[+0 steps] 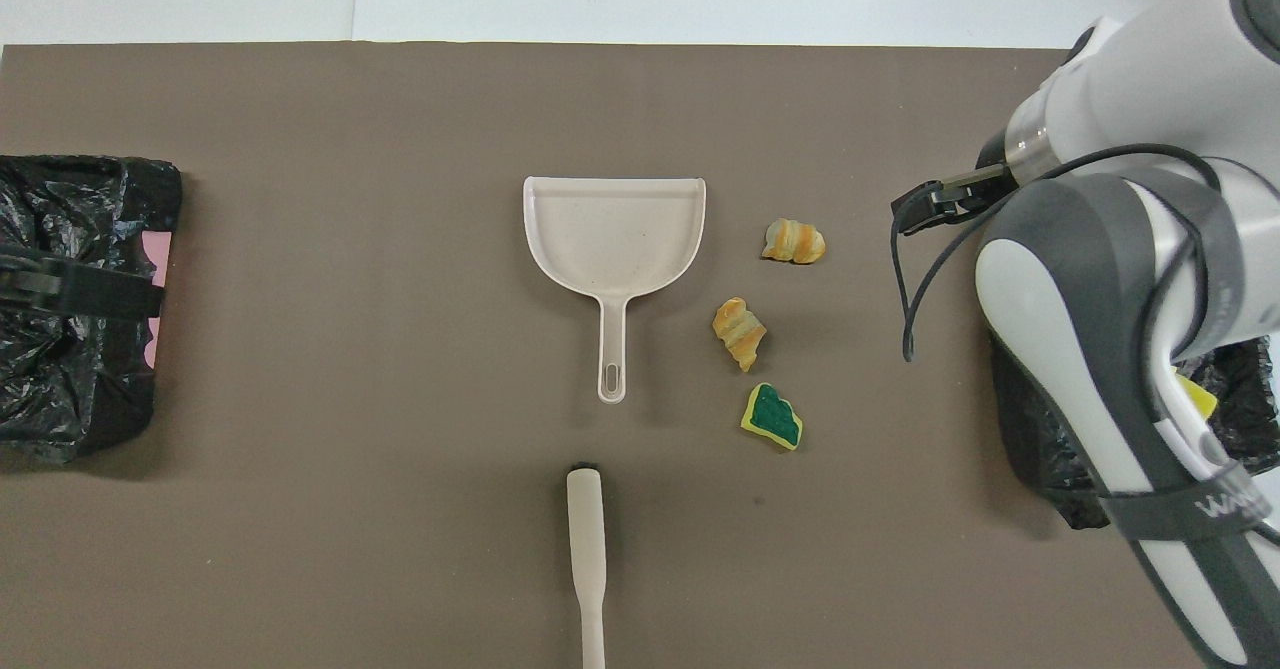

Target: Sweep and dump trash in bin

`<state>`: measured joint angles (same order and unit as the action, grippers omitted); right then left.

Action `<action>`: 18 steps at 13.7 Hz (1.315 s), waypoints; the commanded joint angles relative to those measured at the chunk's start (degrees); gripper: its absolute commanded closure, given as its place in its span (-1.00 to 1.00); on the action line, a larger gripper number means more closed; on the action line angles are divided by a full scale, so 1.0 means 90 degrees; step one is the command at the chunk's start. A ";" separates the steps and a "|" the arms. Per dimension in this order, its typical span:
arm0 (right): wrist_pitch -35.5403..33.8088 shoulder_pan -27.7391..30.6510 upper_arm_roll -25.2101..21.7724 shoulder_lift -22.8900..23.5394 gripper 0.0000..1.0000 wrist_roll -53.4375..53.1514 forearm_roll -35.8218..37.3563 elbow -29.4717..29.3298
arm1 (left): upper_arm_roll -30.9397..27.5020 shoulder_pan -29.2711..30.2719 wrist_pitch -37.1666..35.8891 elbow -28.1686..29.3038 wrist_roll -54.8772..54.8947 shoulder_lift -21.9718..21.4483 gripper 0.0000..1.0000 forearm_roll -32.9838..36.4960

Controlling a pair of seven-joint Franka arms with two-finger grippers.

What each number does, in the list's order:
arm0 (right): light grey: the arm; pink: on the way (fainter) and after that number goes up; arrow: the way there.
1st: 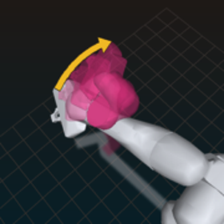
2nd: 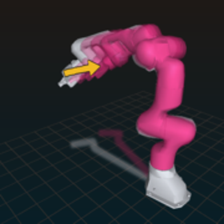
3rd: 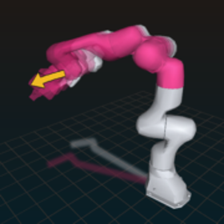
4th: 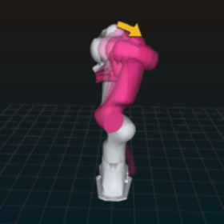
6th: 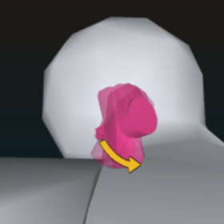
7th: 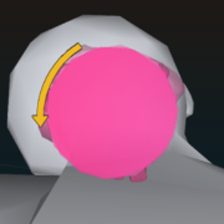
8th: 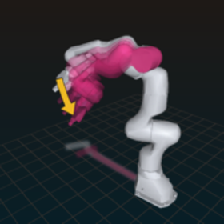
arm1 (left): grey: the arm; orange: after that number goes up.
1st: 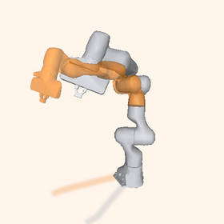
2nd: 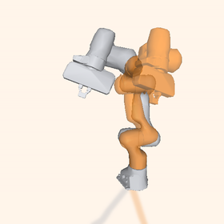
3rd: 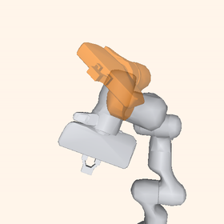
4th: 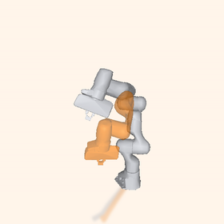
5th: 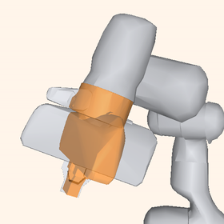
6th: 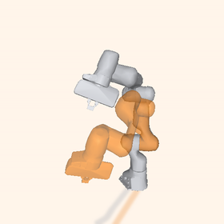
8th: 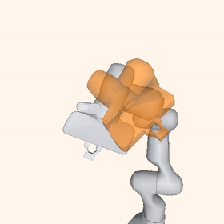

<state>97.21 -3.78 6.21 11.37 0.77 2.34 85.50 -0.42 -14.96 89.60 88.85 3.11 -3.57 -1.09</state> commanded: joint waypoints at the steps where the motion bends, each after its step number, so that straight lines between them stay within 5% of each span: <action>1: -0.0109 0.0001 0.0110 -0.0744 -1.00 -0.0309 -0.0074 0.0965 | -0.0080 -0.0776 0.0861 0.0761 -0.0635 -0.0044 -1.00 0.0053; 5: 0.1277 -0.0389 0.0130 -0.2149 -1.00 -0.0720 -0.0464 0.3347 | -0.0080 -0.1647 0.1956 0.1017 -0.1739 0.0735 -1.00 0.0073; 10: 0.1911 -0.1159 0.0130 -0.2952 -1.00 -0.1304 -0.0923 0.4921 | -0.0070 -0.2430 0.3430 0.1026 -0.3030 0.2074 -1.00 0.0131; 15: 0.3114 -0.2516 0.0130 -0.3012 -1.00 -0.2905 -0.0963 0.5949 | -0.0070 -0.2829 0.4126 0.1582 -0.3382 0.2408 -1.00 0.0092; 18: 0.3903 -0.3784 0.0130 -0.2361 -1.00 -0.4523 -0.0953 0.5950 | -0.0060 -0.2908 0.4136 0.1934 -0.3509 0.2360 -1.00 0.0083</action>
<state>127.98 -32.92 7.62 -13.02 -33.13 -5.28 138.56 -0.04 -39.83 125.28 102.79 -27.07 19.54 -0.96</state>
